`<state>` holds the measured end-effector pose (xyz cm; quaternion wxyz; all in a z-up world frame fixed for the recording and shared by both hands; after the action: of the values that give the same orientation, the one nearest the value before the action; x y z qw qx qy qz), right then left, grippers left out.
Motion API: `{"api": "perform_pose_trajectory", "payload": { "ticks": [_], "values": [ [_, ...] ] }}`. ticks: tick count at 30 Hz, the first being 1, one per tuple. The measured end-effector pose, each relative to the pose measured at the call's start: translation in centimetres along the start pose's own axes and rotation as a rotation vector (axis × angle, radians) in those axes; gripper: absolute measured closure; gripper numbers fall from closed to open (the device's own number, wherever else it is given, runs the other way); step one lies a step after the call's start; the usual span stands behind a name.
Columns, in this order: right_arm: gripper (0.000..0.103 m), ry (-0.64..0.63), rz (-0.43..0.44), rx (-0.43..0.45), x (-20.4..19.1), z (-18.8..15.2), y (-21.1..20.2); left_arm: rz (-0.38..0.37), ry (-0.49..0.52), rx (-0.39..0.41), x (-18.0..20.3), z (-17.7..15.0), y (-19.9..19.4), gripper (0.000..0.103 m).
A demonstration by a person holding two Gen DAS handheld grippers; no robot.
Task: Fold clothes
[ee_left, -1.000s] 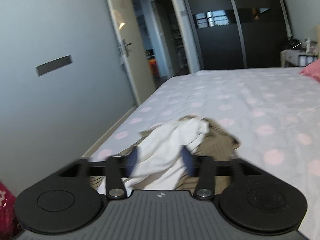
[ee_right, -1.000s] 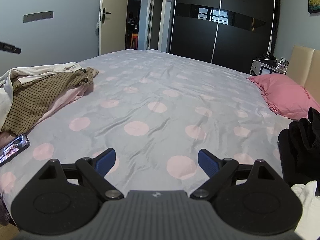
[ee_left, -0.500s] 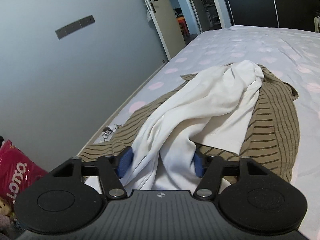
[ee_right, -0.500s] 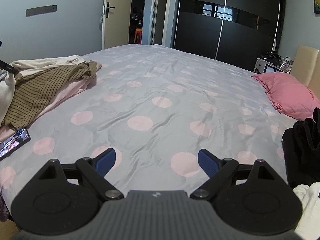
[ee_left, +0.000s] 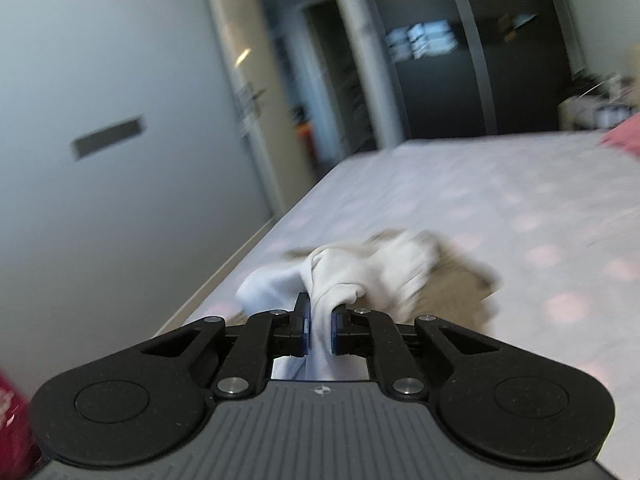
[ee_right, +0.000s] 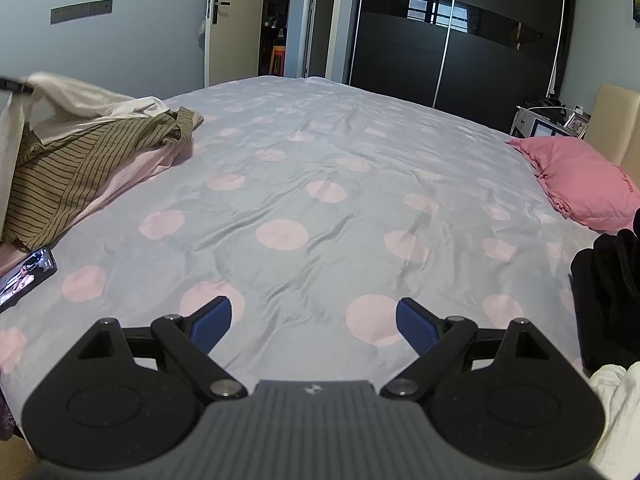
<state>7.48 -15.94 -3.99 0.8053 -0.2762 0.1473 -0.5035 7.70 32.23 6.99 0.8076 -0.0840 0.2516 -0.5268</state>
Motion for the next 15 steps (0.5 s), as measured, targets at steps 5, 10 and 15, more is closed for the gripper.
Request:
{"api": "perform_pose_trajectory", "payload": {
  "ticks": [5,10,15],
  "values": [
    [0.012,0.001,-0.002,0.012,-0.1,0.2,-0.2,-0.187,0.012,0.126,5.0,3.9,-4.7,0.096],
    [0.012,0.005,-0.019,0.043,0.3,0.5,-1.0,-0.369,0.054,0.217,11.5,6.0,-9.1,0.096],
    [0.012,0.041,-0.048,0.071,1.5,0.9,-1.8,-0.602,0.06,0.202,19.1,5.0,-12.8,0.096]
  ]
}}
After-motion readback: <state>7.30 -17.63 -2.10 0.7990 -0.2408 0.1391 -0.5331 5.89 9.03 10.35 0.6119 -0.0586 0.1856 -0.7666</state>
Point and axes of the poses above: each gripper's, at about its wrist camera, not at the fingertips, and y roughly the way its jaws point, x to its right, z to its top, the point moved 1 cm from there along y, roughly the way its jaws point, and after that the axes turned 4 degrees about y, right-handed, at the moved point
